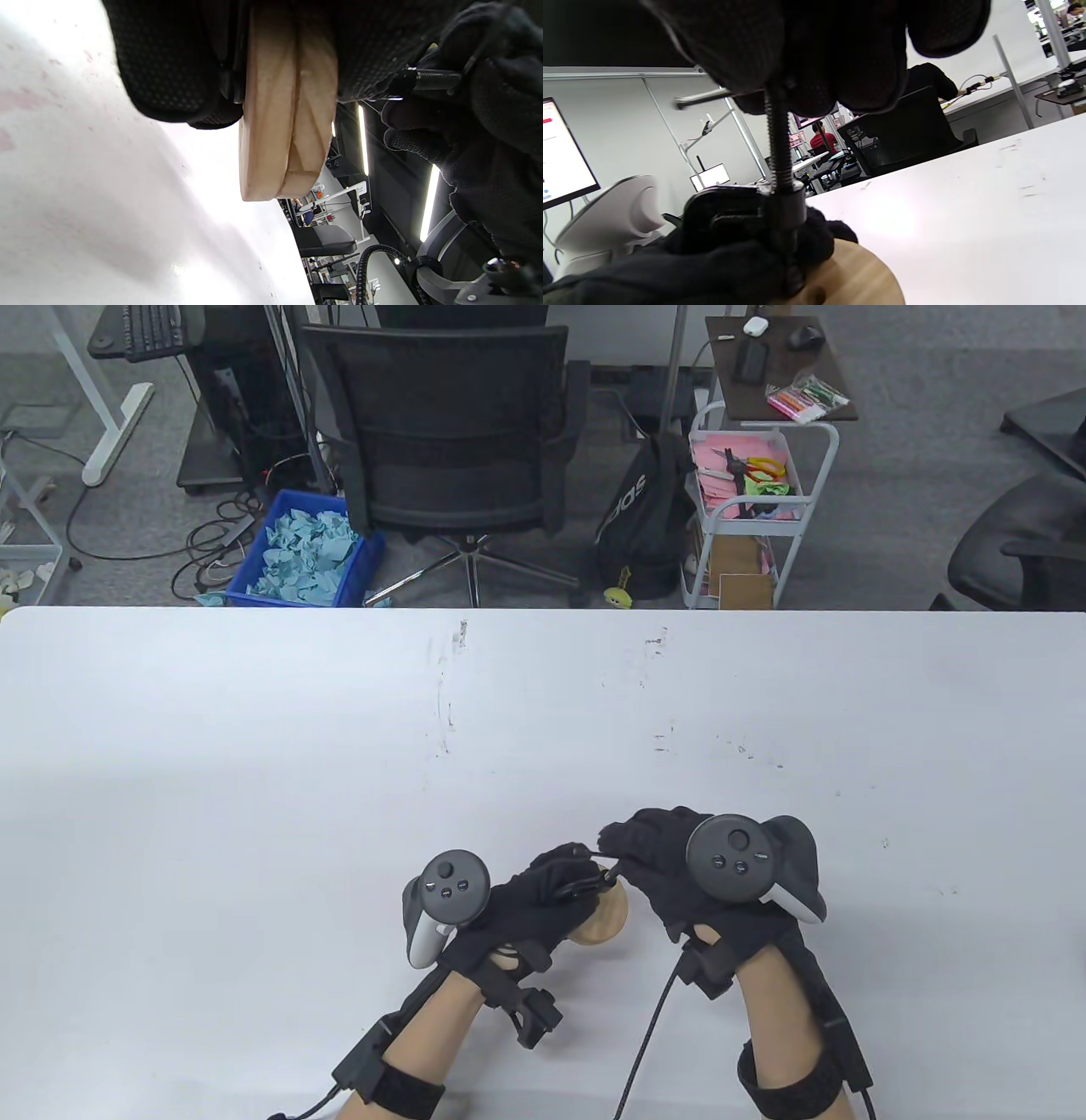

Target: Unscrew the clamp open

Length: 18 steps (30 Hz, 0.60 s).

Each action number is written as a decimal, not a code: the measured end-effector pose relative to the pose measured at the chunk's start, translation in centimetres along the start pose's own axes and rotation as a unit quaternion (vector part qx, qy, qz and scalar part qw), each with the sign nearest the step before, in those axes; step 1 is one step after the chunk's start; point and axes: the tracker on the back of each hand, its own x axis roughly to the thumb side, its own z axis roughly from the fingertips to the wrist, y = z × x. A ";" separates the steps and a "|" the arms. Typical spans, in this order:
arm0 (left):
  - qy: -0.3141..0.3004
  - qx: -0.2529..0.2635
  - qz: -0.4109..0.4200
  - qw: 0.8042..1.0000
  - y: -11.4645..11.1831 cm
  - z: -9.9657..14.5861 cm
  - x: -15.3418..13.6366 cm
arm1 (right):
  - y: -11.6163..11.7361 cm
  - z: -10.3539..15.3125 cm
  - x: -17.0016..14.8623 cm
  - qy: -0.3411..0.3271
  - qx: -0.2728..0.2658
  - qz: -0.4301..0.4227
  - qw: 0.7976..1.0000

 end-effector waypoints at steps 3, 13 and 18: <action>0.002 0.006 0.000 1.000 0.2 0.1 0.0 | 0.1 0.0 0.1 -0.008 0.002 -0.016 1.000; 0.004 0.016 -0.019 1.000 0.7 0.1 -0.2 | -0.3 0.2 -0.7 0.011 -0.028 -0.044 0.999; 0.004 0.020 -0.020 1.000 0.8 0.1 -0.2 | 0.2 0.1 -1.4 0.038 0.044 -0.041 0.997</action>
